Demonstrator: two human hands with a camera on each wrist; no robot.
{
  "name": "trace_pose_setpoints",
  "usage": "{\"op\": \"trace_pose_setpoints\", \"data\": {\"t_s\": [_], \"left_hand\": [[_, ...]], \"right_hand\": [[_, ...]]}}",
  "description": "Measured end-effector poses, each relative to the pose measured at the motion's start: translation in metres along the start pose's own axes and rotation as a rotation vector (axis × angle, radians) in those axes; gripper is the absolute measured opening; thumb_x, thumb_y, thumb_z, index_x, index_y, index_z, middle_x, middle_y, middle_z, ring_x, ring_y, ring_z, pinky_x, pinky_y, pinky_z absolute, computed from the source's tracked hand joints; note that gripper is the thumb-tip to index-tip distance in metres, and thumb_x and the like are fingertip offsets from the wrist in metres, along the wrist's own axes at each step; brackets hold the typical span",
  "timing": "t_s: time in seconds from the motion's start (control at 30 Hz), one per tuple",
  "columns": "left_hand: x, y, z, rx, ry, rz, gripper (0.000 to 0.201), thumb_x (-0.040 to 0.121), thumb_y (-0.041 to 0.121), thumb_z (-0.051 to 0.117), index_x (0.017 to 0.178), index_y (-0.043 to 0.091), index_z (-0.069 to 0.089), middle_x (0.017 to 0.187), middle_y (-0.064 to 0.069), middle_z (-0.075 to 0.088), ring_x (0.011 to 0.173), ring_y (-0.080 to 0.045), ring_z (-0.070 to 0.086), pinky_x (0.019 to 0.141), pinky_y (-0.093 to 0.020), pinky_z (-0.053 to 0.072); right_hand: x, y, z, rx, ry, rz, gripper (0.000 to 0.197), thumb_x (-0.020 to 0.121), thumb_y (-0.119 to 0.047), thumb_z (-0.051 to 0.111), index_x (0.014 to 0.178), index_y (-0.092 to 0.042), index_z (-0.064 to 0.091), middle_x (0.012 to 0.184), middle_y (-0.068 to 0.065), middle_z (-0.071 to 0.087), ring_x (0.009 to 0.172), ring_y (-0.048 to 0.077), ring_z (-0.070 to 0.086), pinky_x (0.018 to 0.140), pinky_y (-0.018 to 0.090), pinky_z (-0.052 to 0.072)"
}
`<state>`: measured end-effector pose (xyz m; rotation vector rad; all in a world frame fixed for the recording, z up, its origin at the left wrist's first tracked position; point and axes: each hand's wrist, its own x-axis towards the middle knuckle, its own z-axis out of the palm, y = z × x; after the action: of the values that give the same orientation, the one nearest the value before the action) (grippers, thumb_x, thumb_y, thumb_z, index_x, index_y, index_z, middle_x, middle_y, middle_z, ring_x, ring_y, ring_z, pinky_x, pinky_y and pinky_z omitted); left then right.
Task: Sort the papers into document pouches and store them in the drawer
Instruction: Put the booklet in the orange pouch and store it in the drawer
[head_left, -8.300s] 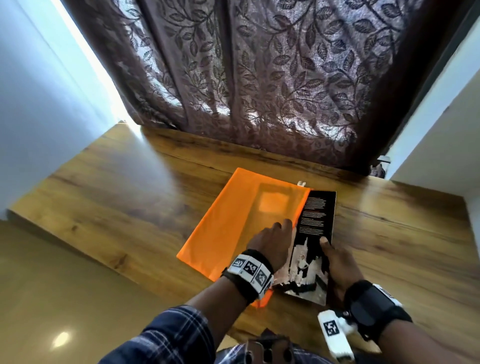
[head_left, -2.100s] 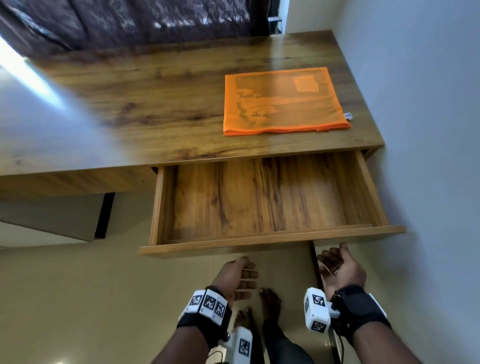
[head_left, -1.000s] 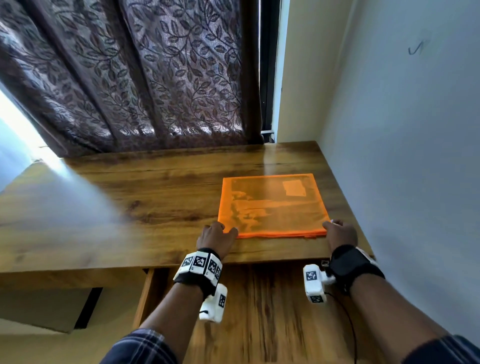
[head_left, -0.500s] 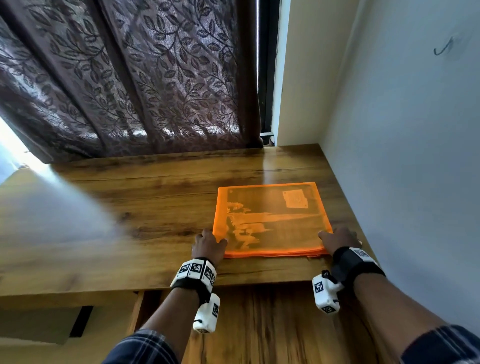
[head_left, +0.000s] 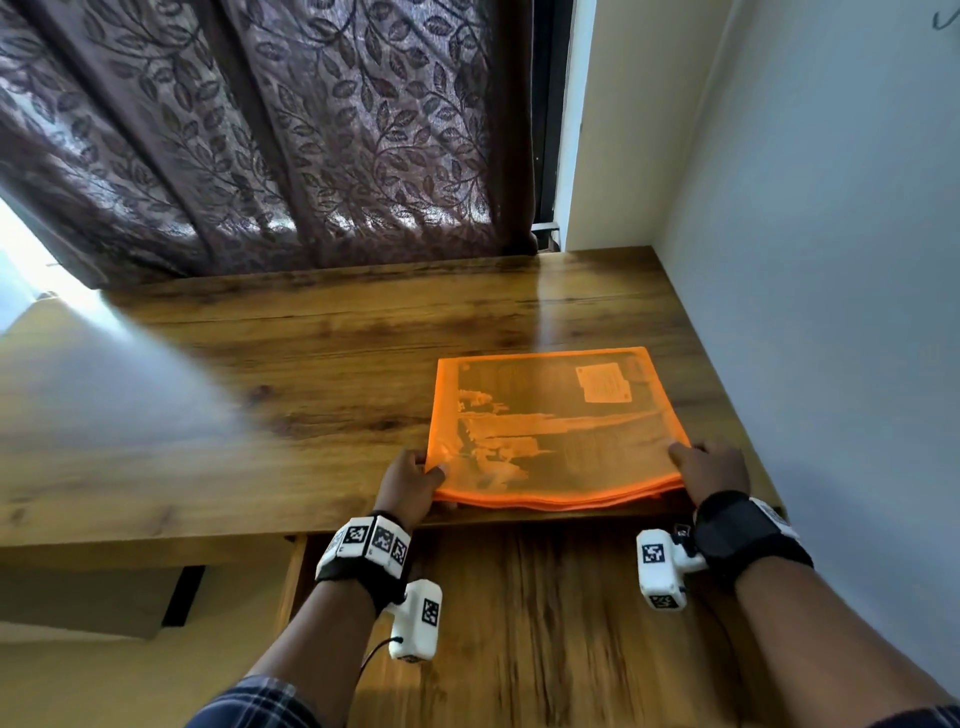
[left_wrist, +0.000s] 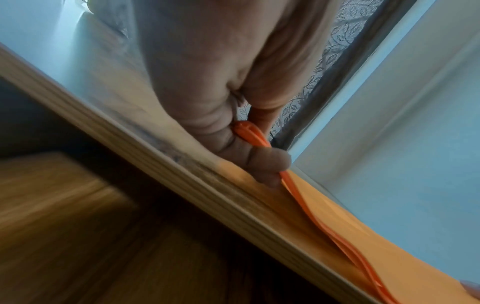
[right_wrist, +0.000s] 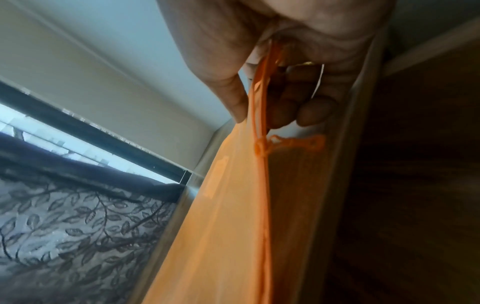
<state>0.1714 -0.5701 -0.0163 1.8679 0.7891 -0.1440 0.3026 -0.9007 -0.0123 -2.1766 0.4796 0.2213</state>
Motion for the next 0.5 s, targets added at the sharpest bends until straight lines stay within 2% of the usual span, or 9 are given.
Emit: {"op": "trace_pose_setpoints", "data": {"t_s": [0.1, 0.17, 0.23, 0.3, 0.37, 0.43, 0.5], "left_hand": [[-0.02, -0.02, -0.008, -0.154, -0.029, -0.055, 0.027, 0.095, 0.014, 0.064, 0.117, 0.0, 0.058, 0.094, -0.015, 0.073, 0.068, -0.031, 0.074, 0.074, -0.057, 0.061], [-0.041, -0.033, -0.016, -0.196, -0.053, -0.064, 0.03, 0.095, 0.012, 0.065, 0.12, -0.002, 0.055, 0.1, -0.017, 0.07, 0.064, -0.027, 0.073, 0.069, -0.051, 0.063], [-0.066, -0.045, -0.024, -0.196, -0.081, -0.031, 0.033, 0.095, 0.009, 0.065, 0.123, -0.003, 0.053, 0.105, -0.018, 0.069, 0.063, -0.024, 0.073, 0.057, -0.04, 0.062], [-0.095, -0.062, -0.03, -0.243, -0.1, -0.023, 0.043, 0.093, 0.004, 0.065, 0.13, 0.007, 0.043, 0.108, -0.017, 0.068, 0.068, -0.026, 0.073, 0.053, -0.036, 0.06], [-0.125, -0.081, -0.036, -0.305, -0.14, -0.022, 0.063, 0.09, -0.004, 0.065, 0.134, 0.029, 0.035, 0.111, -0.018, 0.067, 0.074, -0.028, 0.073, 0.054, -0.037, 0.059], [-0.153, -0.094, -0.04, -0.299, -0.18, -0.011, 0.06, 0.089, -0.01, 0.063, 0.131, 0.027, 0.042, 0.113, -0.018, 0.065, 0.073, -0.025, 0.074, 0.053, -0.033, 0.059], [-0.181, -0.105, -0.045, -0.291, -0.242, -0.038, 0.044, 0.091, -0.008, 0.06, 0.127, 0.017, 0.054, 0.118, -0.017, 0.064, 0.07, -0.023, 0.073, 0.054, -0.031, 0.06]], "right_hand": [[-0.029, 0.018, -0.001, 0.079, 0.026, 0.027, 0.017, 0.084, -0.022, 0.068, 0.082, -0.005, 0.069, 0.082, 0.015, 0.066, 0.078, 0.032, 0.058, 0.07, 0.038, 0.044], [-0.056, 0.031, -0.004, 0.105, 0.038, 0.029, 0.018, 0.084, -0.021, 0.069, 0.083, -0.003, 0.07, 0.085, 0.016, 0.067, 0.081, 0.033, 0.059, 0.073, 0.039, 0.046], [-0.083, 0.045, -0.007, 0.136, 0.034, 0.043, 0.016, 0.084, -0.019, 0.069, 0.081, -0.003, 0.069, 0.086, 0.015, 0.067, 0.078, 0.031, 0.059, 0.071, 0.036, 0.048], [-0.111, 0.062, -0.01, 0.2, 0.026, 0.076, 0.013, 0.079, -0.023, 0.072, 0.078, -0.011, 0.07, 0.087, 0.013, 0.07, 0.079, 0.032, 0.065, 0.072, 0.044, 0.058], [-0.133, 0.086, -0.012, 0.23, 0.022, 0.103, 0.02, 0.07, -0.033, 0.075, 0.079, -0.015, 0.072, 0.085, 0.012, 0.072, 0.08, 0.036, 0.069, 0.069, 0.056, 0.061], [-0.153, 0.105, -0.014, 0.25, 0.017, 0.106, 0.022, 0.07, -0.034, 0.076, 0.081, -0.015, 0.073, 0.084, 0.015, 0.072, 0.079, 0.038, 0.07, 0.065, 0.056, 0.061], [-0.183, 0.116, -0.018, 0.27, 0.017, 0.095, 0.012, 0.081, -0.024, 0.073, 0.084, -0.012, 0.07, 0.086, 0.02, 0.071, 0.077, 0.039, 0.07, 0.059, 0.051, 0.061]]}}
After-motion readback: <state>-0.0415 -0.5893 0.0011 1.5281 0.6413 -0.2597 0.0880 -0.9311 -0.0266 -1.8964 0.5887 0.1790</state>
